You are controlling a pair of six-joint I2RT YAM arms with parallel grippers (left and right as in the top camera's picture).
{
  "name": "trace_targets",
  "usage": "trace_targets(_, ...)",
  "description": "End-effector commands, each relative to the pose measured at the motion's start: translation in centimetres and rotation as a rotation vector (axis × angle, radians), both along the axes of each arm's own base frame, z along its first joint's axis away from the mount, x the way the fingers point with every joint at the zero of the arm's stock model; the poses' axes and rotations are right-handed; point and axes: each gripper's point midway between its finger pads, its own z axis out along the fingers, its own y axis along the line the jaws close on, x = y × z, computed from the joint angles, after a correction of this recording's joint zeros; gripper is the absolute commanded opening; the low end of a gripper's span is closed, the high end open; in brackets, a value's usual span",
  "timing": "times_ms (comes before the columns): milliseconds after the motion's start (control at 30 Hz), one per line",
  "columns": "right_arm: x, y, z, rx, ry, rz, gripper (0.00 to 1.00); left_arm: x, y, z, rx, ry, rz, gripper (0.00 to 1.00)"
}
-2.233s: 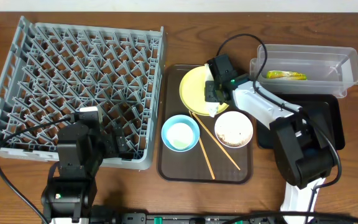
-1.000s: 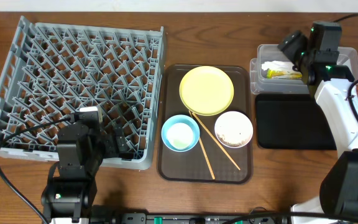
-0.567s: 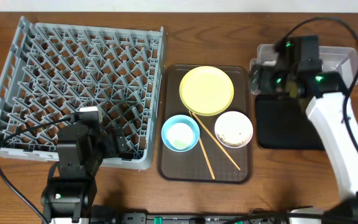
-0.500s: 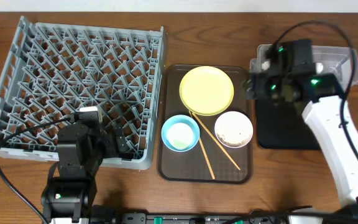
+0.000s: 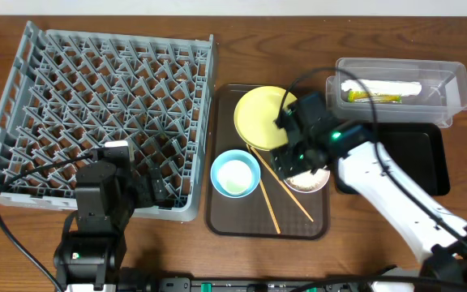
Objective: Sort waste into correct bins and load items into the dishwasher
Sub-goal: 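Move the bag with the right gripper and release it into the clear bin, then grasp the pink rice bowl with the right gripper and lift it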
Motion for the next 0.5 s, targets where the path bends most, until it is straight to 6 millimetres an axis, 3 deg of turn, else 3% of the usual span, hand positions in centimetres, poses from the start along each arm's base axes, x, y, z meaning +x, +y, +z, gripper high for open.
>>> trace_targets(0, -1.3, 0.2, -2.1, -0.019, 0.031, -0.016, 0.68, 0.1, 0.1, 0.9, -0.009, -0.017, 0.009, 0.96)
trace_targets(167, -2.4, 0.4, -4.5, -0.013, 0.042, -0.038, 0.5, 0.1, 0.1, 0.9, -0.009, -0.017, 0.009, 0.96)
trace_targets(367, -3.8, -0.3, -6.7, -0.025, 0.066, -0.047, 0.42, 0.1, 0.1, 0.9, -0.009, -0.017, 0.009, 0.96)
trace_targets(467, -4.1, -0.4, -7.2, -0.026, 0.066, -0.044, 0.33, 0.1, 0.1, 0.8, -0.009, -0.014, 0.009, 0.96)
